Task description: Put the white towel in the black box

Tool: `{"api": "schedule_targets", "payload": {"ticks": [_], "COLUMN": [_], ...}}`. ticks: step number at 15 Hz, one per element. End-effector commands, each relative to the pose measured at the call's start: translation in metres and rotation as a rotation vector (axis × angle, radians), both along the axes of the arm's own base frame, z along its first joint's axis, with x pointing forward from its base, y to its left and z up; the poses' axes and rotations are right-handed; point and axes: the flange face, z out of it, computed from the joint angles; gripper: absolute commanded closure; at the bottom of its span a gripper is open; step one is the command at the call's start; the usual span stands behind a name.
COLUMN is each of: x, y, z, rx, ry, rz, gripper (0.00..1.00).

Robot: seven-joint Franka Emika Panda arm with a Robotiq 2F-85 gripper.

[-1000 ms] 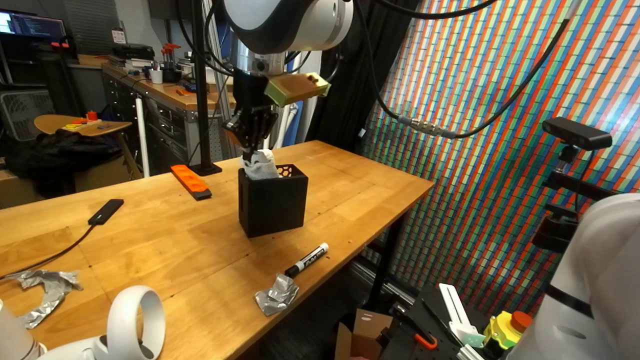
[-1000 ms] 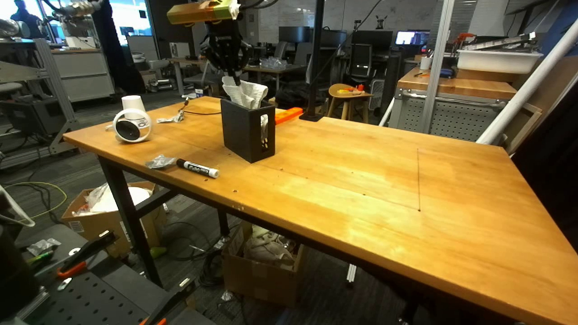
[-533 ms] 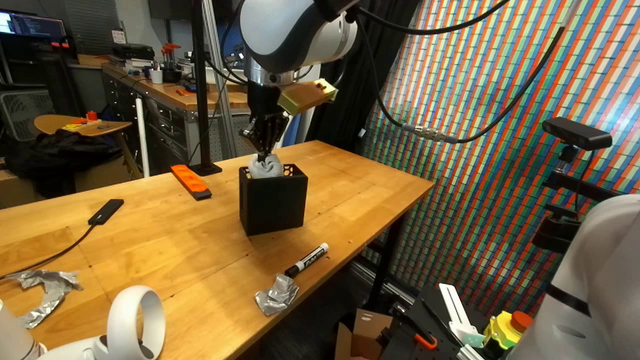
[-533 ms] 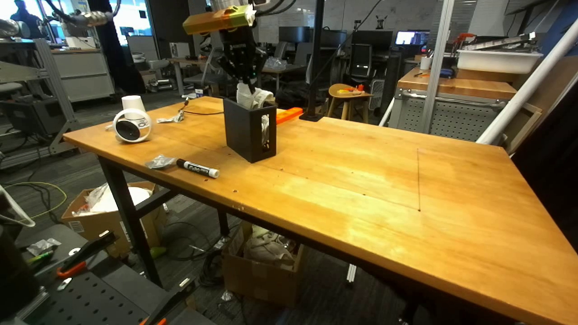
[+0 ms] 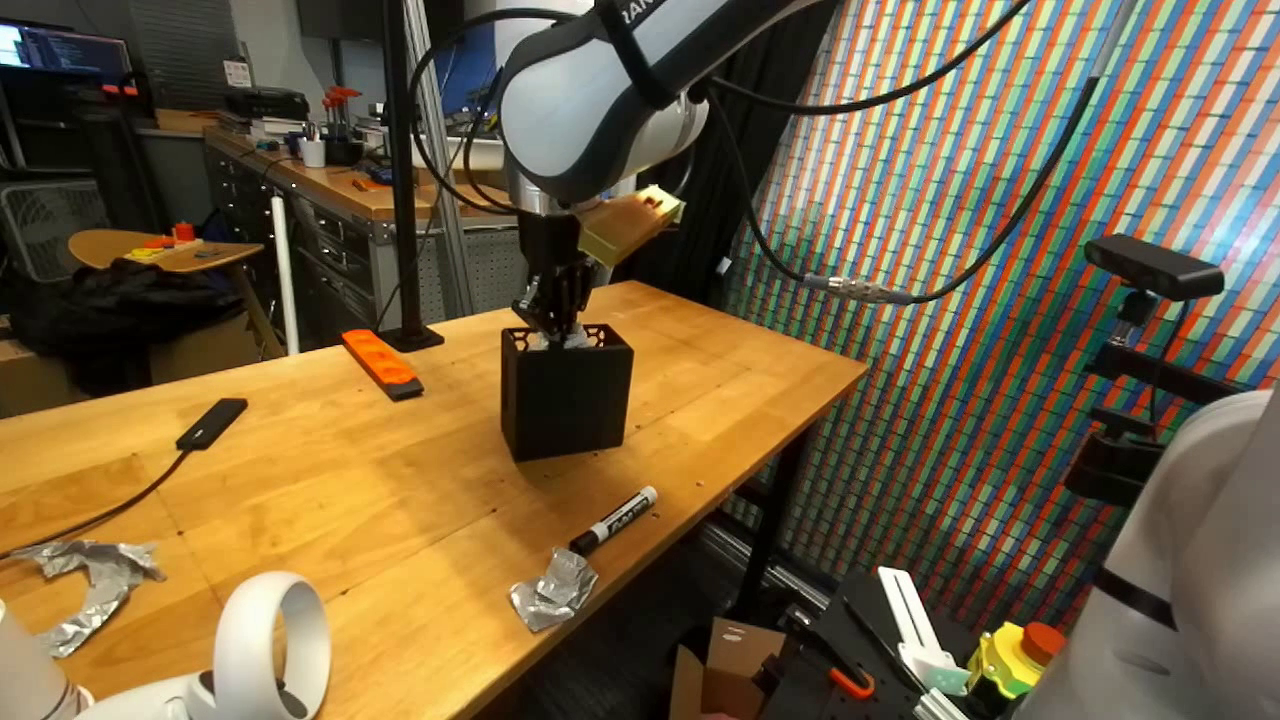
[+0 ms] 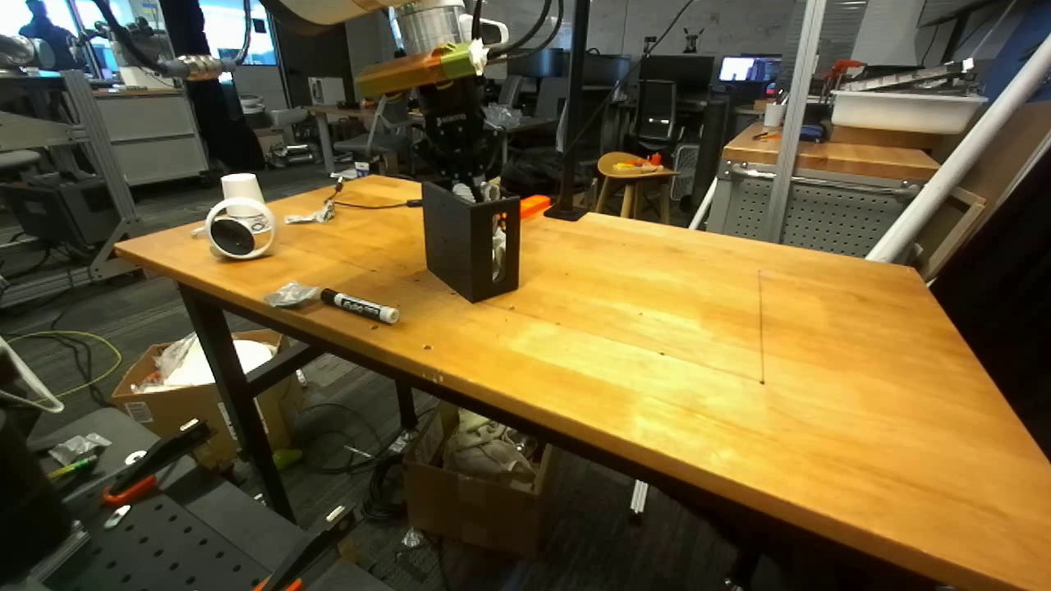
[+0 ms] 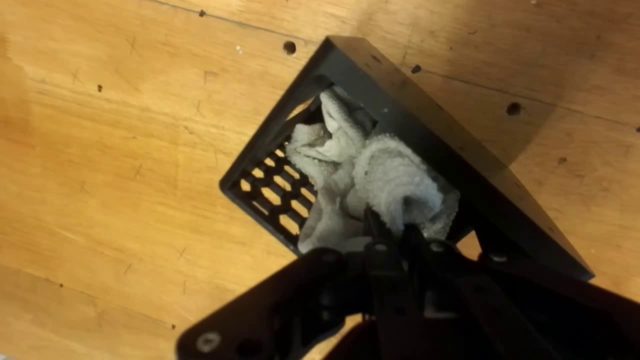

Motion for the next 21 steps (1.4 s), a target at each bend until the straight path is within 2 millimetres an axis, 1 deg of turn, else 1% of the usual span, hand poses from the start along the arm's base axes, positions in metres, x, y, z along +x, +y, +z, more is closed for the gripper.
{"api": "schedule_targets", "payload": {"ticks": [1,4,7,8,9,10,12,13,15,16,17,18,20,21], "x": [-0.009,-0.018,-0.022,-0.023,-0.024,-0.023,-0.023,-0.024,-0.026,-0.027,-0.028,-0.029,-0.032,-0.033], "y": [0.001,0.006,0.005,0.005,0.001,0.000,-0.007,-0.009,-0.020,-0.023,-0.028,-0.032,-0.036,-0.040], "z": [-0.024,-0.048,-0.052,-0.053,-0.049,-0.046,-0.037,-0.034,-0.024,-0.020,-0.012,-0.003,0.014,0.024], "rx": [-0.004,0.077,0.176,0.205,0.232,0.251,0.284,0.289,0.296,0.296,0.296,0.294,0.291,0.294], "ry": [0.082,0.151,0.191,0.200,0.206,0.199,0.198,0.192,0.186,0.177,0.162,0.151,0.112,0.096], "rz": [0.011,0.009,-0.001,-0.005,-0.010,-0.020,-0.031,-0.043,-0.065,-0.081,-0.087,-0.093,-0.105,-0.109], "gripper": [0.96,0.96,0.95,0.84,0.67,0.62,0.47,0.38,0.25,0.16,0.11,0.11,0.00,0.00]}}
